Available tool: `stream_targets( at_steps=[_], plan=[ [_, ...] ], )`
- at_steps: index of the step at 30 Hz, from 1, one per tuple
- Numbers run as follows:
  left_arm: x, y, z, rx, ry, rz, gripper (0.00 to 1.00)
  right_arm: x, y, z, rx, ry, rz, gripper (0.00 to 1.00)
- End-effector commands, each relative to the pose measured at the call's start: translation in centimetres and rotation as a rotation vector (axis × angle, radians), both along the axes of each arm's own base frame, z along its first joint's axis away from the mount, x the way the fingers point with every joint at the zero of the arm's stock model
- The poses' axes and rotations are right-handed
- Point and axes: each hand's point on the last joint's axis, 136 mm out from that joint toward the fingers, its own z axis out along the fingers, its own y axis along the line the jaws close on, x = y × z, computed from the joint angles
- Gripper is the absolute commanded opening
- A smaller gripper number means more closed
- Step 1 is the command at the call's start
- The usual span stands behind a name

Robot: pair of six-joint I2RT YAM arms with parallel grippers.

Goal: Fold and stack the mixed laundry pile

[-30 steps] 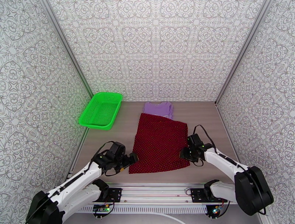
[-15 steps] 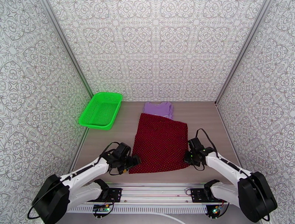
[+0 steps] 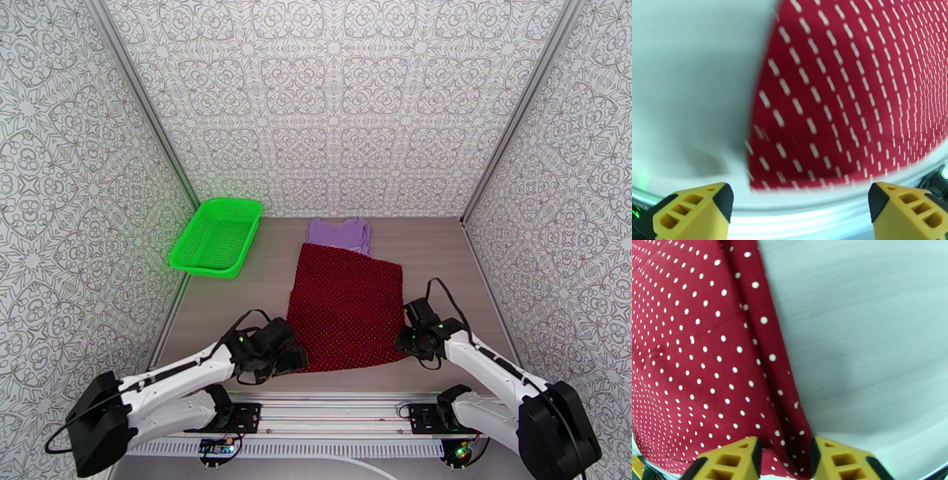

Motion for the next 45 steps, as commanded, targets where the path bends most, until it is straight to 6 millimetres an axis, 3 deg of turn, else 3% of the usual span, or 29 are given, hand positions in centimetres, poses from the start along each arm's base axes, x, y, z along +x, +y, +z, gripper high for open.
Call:
stream_targets(
  at_steps=[1, 4, 6, 11, 18, 26, 36, 42, 45],
  plan=[
    [0.6, -1.5, 0.6, -0.086, -0.034, 0.19, 0.8, 0.1, -0.2, 0.9, -0.01, -0.028, 0.01, 0.42],
    [0.9, -2.4, 0.4, -0.131, -0.045, 0.269, 0.67, 0.2, 0.1, 1.0, 0.006, -0.041, 0.029, 0.42],
    [0.9, -1.9, -0.2, -0.097, -0.038, 0.324, 0.63, 0.3, 0.5, 1.0, 0.02, -0.048, 0.05, 0.42],
    [0.9, -0.8, -1.6, -0.063, -0.022, 0.465, 0.63, 0.5, 1.1, 1.5, 0.035, -0.065, 0.107, 0.4],
    [1.2, 2.0, -1.5, -0.021, -0.045, 0.631, 0.63, 0.7, 1.7, 1.8, 0.065, -0.086, 0.138, 0.39],
    [0.9, 3.5, -2.4, 0.009, -0.004, 0.692, 0.61, 0.9, 2.0, 1.9, 0.077, -0.094, 0.154, 0.38],
    [1.8, 2.3, -4.4, -0.001, 0.05, 0.681, 0.54, 0.9, 2.1, 1.8, 0.077, -0.091, 0.157, 0.36],
    [2.7, 1.3, -6.0, 0.01, 0.089, 0.657, 0.41, 0.8, 2.1, 1.9, 0.076, -0.091, 0.163, 0.35],
    [3.1, 0.8, -6.5, 0.017, 0.098, 0.643, 0.38, 0.7, 2.0, 1.9, 0.075, -0.09, 0.162, 0.35]
  ],
)
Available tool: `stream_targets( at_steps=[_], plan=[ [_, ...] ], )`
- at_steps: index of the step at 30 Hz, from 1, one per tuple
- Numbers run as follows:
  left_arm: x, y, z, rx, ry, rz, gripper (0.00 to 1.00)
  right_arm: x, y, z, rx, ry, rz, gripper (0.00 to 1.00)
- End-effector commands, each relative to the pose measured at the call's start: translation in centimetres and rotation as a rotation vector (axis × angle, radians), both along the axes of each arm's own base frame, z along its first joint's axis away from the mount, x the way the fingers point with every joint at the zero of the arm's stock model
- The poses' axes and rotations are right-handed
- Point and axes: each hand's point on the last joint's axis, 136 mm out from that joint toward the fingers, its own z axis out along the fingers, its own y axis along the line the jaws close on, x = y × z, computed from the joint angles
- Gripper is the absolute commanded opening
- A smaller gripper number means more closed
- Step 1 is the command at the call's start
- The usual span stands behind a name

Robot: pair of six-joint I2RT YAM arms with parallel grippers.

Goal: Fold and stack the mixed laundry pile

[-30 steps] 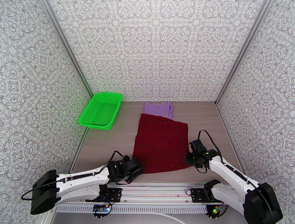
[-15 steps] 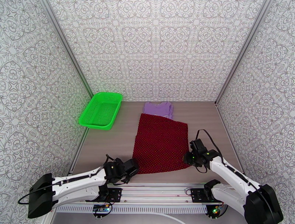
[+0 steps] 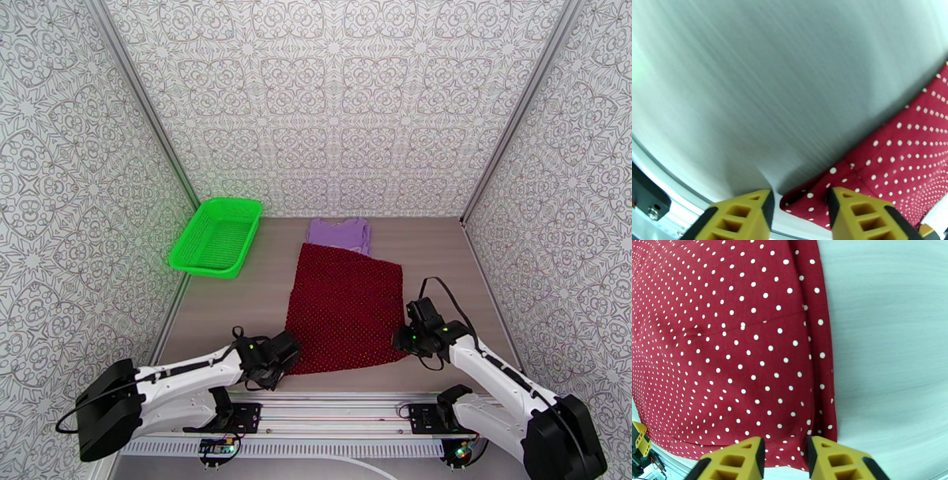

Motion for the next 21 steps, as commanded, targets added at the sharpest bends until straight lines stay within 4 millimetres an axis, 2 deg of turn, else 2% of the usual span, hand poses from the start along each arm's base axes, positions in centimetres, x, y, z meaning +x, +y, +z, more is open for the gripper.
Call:
stream_targets(
  at_steps=[1, 11, 14, 19, 21],
  plan=[
    [2.4, -2.6, -2.4, -0.093, -0.069, -0.026, 0.38, 0.2, 0.4, 0.6, 0.012, -0.019, 0.027, 0.35],
    [4.2, -4.7, -3.4, -0.097, -0.042, -0.09, 0.38, 0.1, 0.5, 0.5, 0.015, -0.016, 0.038, 0.35],
    [4.7, -5.2, -3.8, -0.095, -0.033, -0.106, 0.35, 0.1, 0.5, 0.5, 0.014, -0.014, 0.039, 0.35],
    [5.3, -5.4, -4.8, -0.098, -0.021, -0.119, 0.04, 0.0, 0.5, 0.4, 0.014, -0.009, 0.042, 0.34],
    [5.7, -5.4, -5.1, -0.101, -0.019, -0.128, 0.0, -0.1, 0.5, 0.3, 0.014, -0.006, 0.045, 0.34]
  ],
)
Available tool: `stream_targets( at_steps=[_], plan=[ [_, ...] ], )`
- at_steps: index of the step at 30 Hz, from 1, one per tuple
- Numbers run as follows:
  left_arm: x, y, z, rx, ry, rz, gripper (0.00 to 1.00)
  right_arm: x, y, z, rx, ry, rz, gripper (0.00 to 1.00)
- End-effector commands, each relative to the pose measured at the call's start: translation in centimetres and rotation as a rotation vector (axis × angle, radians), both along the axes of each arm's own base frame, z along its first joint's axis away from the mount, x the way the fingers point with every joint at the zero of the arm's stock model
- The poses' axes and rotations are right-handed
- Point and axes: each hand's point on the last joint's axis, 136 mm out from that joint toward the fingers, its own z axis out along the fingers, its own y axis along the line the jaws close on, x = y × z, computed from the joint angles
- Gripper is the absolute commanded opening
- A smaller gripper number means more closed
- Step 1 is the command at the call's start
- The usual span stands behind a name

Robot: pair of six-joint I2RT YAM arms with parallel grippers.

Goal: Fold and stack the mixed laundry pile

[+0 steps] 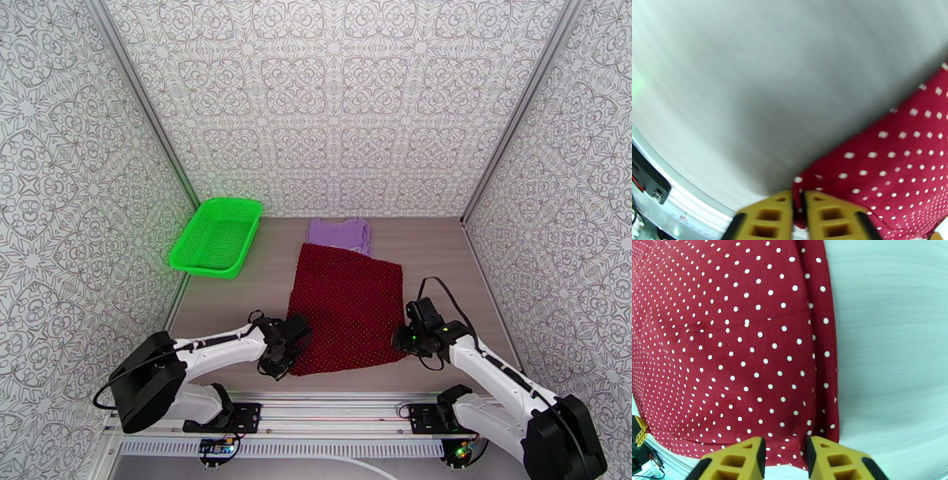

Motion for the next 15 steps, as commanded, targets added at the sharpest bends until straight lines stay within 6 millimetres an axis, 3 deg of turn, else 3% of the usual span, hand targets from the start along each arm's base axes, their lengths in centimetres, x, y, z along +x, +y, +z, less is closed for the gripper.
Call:
stream_targets(
  at_steps=[1, 4, 6, 11, 15],
  plan=[
    [4.6, -3.7, -5.0, -0.159, -0.162, -0.029, 0.0, -0.1, 0.4, 0.3, 0.01, -0.007, 0.03, 0.35],
    [5.5, -3.1, -4.5, -0.171, -0.176, -0.038, 0.0, -0.1, 0.8, 0.7, 0.022, -0.011, 0.06, 0.39],
    [5.9, -1.6, -3.5, -0.161, -0.191, -0.04, 0.0, 0.0, 1.3, 1.3, 0.034, -0.029, 0.085, 0.42],
    [6.6, 4.3, 0.1, -0.091, -0.222, -0.035, 0.0, -0.4, 3.0, 3.3, 0.015, -0.1, 0.195, 0.52],
    [7.1, 8.1, 2.5, -0.072, -0.267, -0.006, 0.0, -1.3, 4.7, 3.8, -0.037, -0.114, 0.309, 0.54]
  ],
)
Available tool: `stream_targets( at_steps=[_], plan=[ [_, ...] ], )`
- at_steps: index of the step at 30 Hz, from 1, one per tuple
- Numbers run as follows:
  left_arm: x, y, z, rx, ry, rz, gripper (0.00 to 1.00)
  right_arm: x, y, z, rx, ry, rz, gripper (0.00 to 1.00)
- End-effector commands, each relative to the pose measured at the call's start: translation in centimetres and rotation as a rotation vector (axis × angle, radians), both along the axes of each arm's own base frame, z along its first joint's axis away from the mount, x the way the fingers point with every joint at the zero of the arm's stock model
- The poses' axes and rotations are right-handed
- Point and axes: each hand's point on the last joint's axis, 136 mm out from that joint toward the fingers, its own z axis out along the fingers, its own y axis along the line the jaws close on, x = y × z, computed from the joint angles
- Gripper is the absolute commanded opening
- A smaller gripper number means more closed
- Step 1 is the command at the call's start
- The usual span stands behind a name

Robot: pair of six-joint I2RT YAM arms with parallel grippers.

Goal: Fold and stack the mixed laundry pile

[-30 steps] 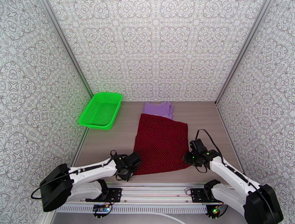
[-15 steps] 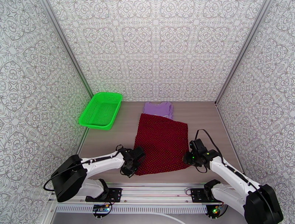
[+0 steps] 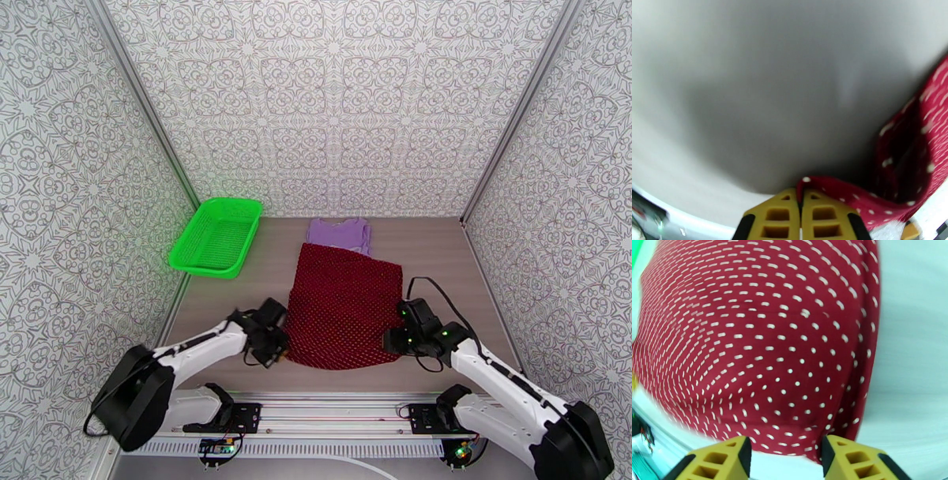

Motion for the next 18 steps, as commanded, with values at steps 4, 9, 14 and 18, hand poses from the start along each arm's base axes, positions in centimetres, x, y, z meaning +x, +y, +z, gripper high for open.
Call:
stream_targets(
  at_steps=[4, 9, 14, 18],
  plan=[
    [0.9, 5.7, 1.6, 0.09, -0.091, -0.027, 0.0, -1.7, 2.4, 0.0, -0.16, -0.016, 0.184, 0.57],
    [1.8, 7.1, 1.6, 0.069, -0.097, -0.032, 0.0, -3.4, 6.1, -0.4, -0.291, -0.074, 0.398, 0.59],
    [2.8, 7.8, 1.4, 0.061, -0.097, -0.047, 0.0, -4.2, 9.5, -0.8, -0.445, -0.168, 0.615, 0.6],
    [3.2, 8.3, 1.5, 0.059, -0.098, -0.048, 0.0, -4.0, 10.0, -2.1, -0.543, -0.161, 0.651, 0.59]
  ],
)
